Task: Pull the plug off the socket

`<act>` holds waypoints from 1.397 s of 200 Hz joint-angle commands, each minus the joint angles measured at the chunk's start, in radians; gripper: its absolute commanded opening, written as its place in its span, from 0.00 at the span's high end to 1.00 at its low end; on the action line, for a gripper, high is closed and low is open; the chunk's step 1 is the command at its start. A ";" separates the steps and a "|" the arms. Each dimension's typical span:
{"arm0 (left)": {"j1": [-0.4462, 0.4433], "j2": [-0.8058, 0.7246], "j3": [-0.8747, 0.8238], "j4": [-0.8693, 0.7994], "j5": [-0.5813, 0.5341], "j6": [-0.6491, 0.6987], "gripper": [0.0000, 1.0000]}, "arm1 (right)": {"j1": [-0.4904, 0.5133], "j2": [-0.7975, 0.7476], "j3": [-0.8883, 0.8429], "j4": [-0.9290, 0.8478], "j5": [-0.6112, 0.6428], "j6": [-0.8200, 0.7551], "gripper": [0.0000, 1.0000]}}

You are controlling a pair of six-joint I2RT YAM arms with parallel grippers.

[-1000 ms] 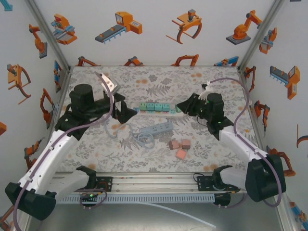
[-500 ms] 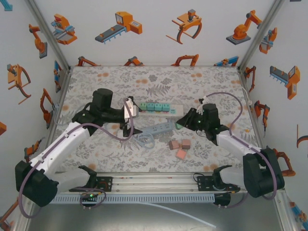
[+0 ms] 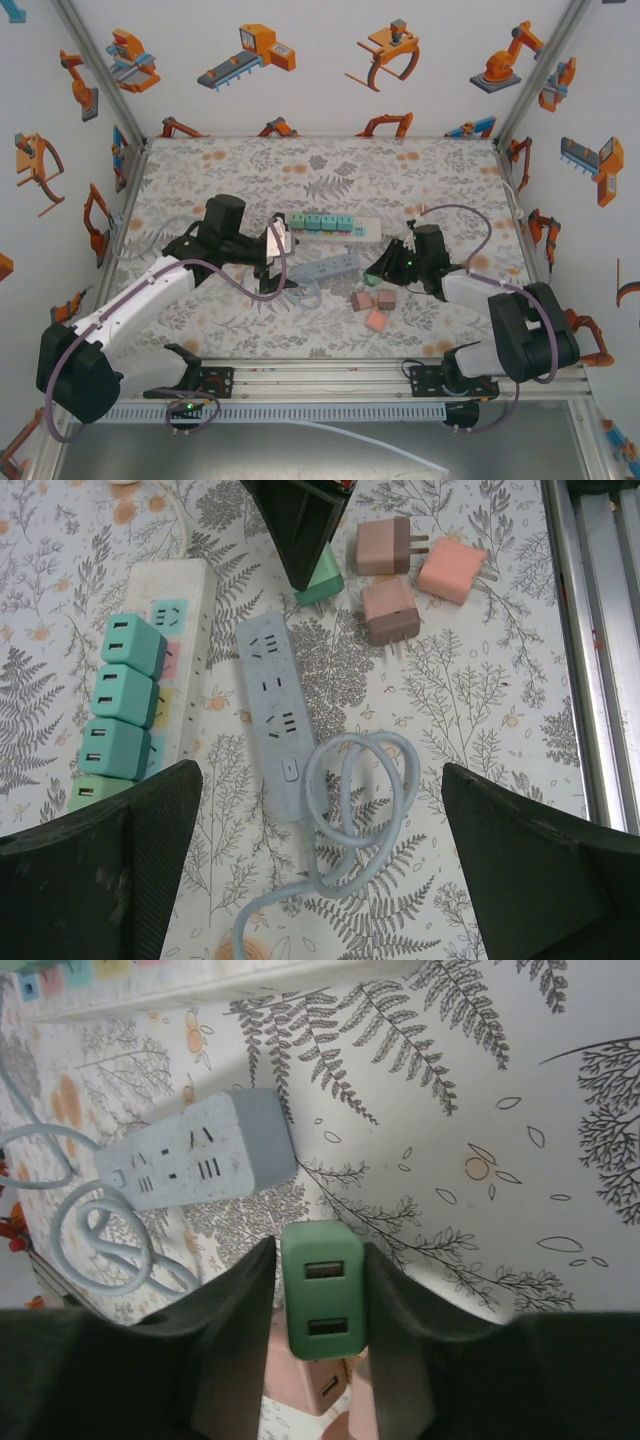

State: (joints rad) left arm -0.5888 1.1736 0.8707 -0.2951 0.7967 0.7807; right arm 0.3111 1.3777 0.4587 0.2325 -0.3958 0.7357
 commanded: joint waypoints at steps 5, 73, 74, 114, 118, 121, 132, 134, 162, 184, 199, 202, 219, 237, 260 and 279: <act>-0.005 -0.004 -0.006 0.017 0.001 0.022 0.03 | 0.005 -0.016 -0.005 -0.056 0.049 -0.033 0.54; -0.007 0.009 -0.001 0.027 0.003 0.009 0.03 | 0.005 -0.137 0.029 -0.216 0.150 -0.123 0.49; -0.008 0.010 -0.001 0.028 0.004 0.009 0.03 | 0.005 -0.140 0.030 -0.218 0.153 -0.124 0.49; -0.009 0.000 -0.017 0.066 0.013 -0.006 0.03 | 0.005 -0.272 0.087 -0.269 0.203 -0.223 0.49; -0.009 -0.001 -0.018 0.069 0.015 -0.007 0.03 | 0.006 -0.286 0.092 -0.266 0.205 -0.240 0.49; -0.009 -0.003 -0.019 0.071 0.015 -0.009 0.03 | 0.005 -0.297 0.095 -0.263 0.209 -0.253 0.49; -0.009 -0.006 -0.020 0.077 0.018 -0.012 0.03 | 0.006 -0.336 0.104 -0.235 0.217 -0.302 0.49; -0.009 -0.006 -0.022 0.078 0.017 -0.014 0.03 | 0.005 -0.344 0.104 -0.227 0.220 -0.311 0.49; -0.009 -0.010 -0.034 0.110 0.010 -0.023 0.03 | 0.006 -0.417 0.092 -0.063 0.194 -0.450 0.50; -0.009 -0.014 -0.051 0.176 -0.016 -0.072 0.03 | 0.005 -0.440 0.074 0.097 0.107 -0.628 0.50; -0.011 -0.017 -0.091 0.331 -0.115 -0.198 0.03 | 0.005 -0.430 0.066 0.209 0.041 -0.765 0.49; -0.011 -0.017 -0.103 0.373 -0.150 -0.235 0.03 | 0.005 -0.425 0.065 0.226 0.023 -0.790 0.49; -0.012 -0.006 -0.152 0.522 -0.303 -0.356 0.03 | 0.006 -0.378 0.085 0.289 -0.083 -0.972 0.49; -0.012 0.007 -0.138 0.494 -0.400 -0.380 0.03 | 0.005 -0.310 0.148 0.274 -0.162 -1.106 0.49; -0.013 0.032 -0.121 0.481 -0.549 -0.463 0.03 | 0.008 -0.214 0.249 0.241 -0.245 -1.195 0.49; -0.010 0.054 -0.116 0.489 -0.654 -0.537 0.03 | 0.009 -0.121 0.334 0.199 -0.294 -1.252 0.48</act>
State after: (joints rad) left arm -0.5972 1.2015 0.7277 0.1463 0.3321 0.3885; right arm 0.3115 1.1820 0.6853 0.4248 -0.5644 -0.3431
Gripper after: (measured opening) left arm 0.973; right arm 0.512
